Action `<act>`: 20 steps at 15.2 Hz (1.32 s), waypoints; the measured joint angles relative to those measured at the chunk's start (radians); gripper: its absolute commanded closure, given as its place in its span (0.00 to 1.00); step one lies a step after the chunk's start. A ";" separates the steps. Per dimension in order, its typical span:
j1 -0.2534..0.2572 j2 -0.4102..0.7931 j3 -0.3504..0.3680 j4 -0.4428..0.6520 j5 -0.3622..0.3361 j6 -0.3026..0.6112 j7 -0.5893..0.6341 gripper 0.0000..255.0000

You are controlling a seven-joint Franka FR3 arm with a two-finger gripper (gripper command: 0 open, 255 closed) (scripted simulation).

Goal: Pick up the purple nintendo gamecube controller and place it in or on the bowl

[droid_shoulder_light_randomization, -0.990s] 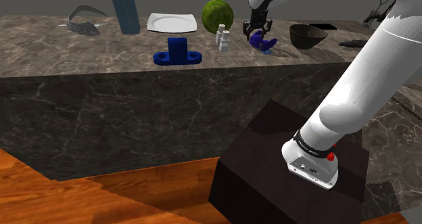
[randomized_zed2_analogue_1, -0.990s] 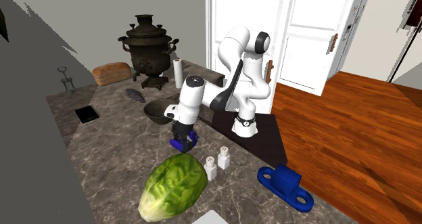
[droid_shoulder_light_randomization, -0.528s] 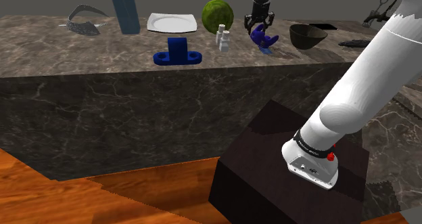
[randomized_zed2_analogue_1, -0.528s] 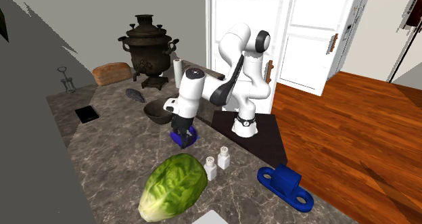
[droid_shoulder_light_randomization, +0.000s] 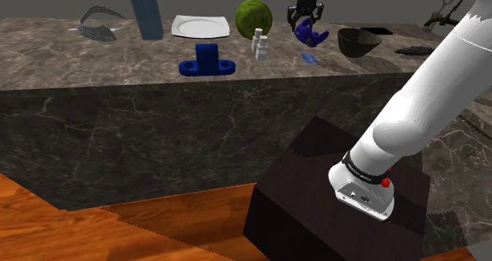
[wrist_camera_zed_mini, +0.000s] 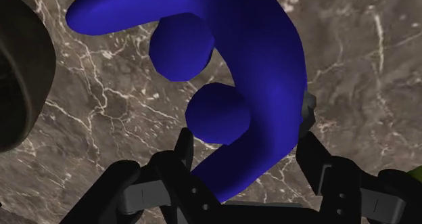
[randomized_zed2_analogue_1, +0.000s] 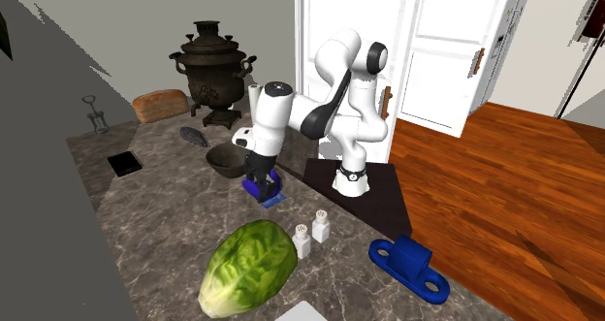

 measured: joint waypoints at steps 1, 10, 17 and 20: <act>0.001 0.001 0.001 0.013 0.002 -0.012 -0.002 1.00; 0.006 -0.021 0.007 0.114 0.007 -0.132 -0.024 1.00; 0.008 -0.022 0.010 0.206 0.015 -0.223 -0.044 1.00; -0.004 -0.035 -0.003 0.210 0.013 -0.233 -0.072 1.00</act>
